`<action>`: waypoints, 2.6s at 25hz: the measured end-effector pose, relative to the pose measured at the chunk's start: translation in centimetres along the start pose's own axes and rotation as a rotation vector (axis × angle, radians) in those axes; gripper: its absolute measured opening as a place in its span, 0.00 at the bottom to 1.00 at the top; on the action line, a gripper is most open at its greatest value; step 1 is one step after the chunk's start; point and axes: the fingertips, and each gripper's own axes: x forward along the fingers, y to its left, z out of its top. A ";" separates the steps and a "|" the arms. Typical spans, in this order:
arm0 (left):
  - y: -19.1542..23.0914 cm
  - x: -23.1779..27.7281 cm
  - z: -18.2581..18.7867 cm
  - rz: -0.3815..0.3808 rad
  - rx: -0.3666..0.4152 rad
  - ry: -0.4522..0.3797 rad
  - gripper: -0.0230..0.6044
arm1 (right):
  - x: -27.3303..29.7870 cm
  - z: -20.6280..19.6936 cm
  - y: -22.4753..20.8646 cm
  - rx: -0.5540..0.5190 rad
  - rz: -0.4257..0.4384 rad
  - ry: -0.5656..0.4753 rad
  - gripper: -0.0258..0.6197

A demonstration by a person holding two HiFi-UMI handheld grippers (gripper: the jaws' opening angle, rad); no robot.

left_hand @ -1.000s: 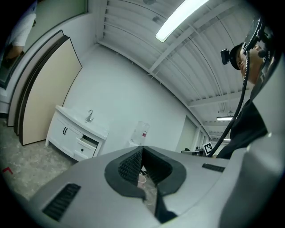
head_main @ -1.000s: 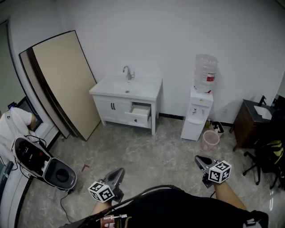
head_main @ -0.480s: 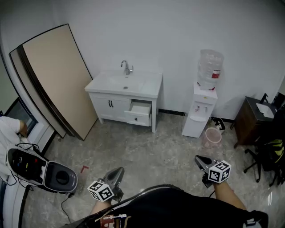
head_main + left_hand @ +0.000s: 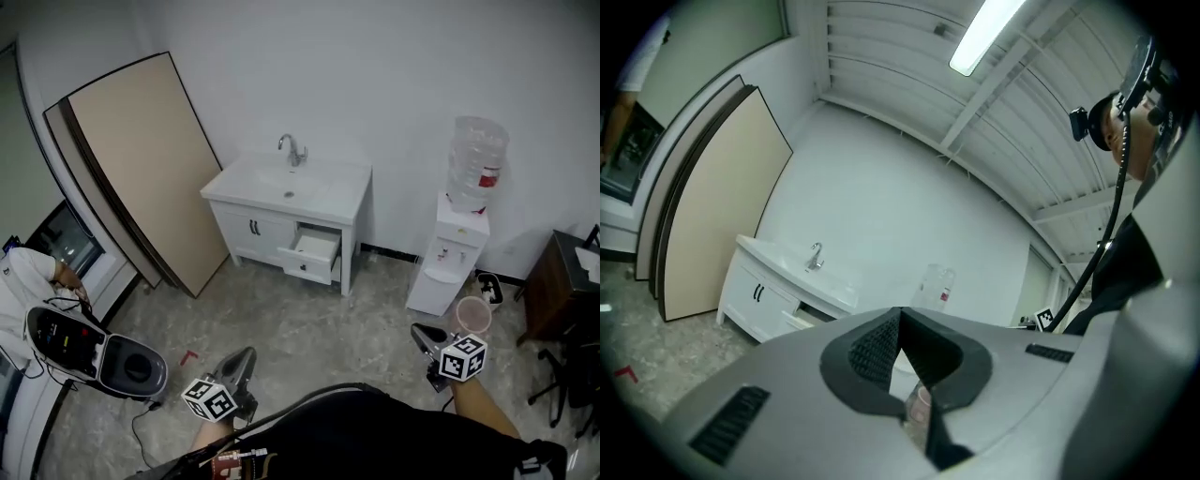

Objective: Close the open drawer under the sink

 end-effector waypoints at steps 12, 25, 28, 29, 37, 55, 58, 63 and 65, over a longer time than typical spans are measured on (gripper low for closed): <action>-5.5 16.0 -0.7 0.025 -0.007 -0.001 0.02 | 0.3 6.0 -16.1 -0.021 0.048 -0.021 0.04; -3.7 30.1 -2.5 -0.124 -0.010 0.131 0.02 | -0.4 5.3 -25.5 0.063 -0.120 -0.031 0.04; -1.8 33.9 -2.1 -0.182 -0.018 0.148 0.02 | 0.7 6.5 -27.2 0.061 -0.180 -0.040 0.04; -1.0 35.2 -1.7 -0.199 -0.020 0.152 0.02 | 1.2 6.9 -27.7 0.068 -0.204 -0.044 0.04; 6.9 43.6 3.9 -0.303 -0.008 0.161 0.02 | 10.0 12.8 -29.2 0.049 -0.281 -0.086 0.04; 21.0 52.4 6.1 -0.230 -0.048 0.205 0.02 | 28.1 16.4 -35.0 0.047 -0.196 0.007 0.04; 22.0 54.1 5.9 -0.157 -0.039 0.196 0.02 | 30.5 17.6 -38.1 0.041 -0.130 0.005 0.04; 22.3 58.3 5.4 0.016 -0.058 0.126 0.02 | 34.9 20.0 -44.1 0.002 0.056 0.036 0.04; 21.5 59.5 5.0 0.076 -0.084 0.108 0.02 | 36.3 21.0 -46.2 -0.012 0.128 0.058 0.04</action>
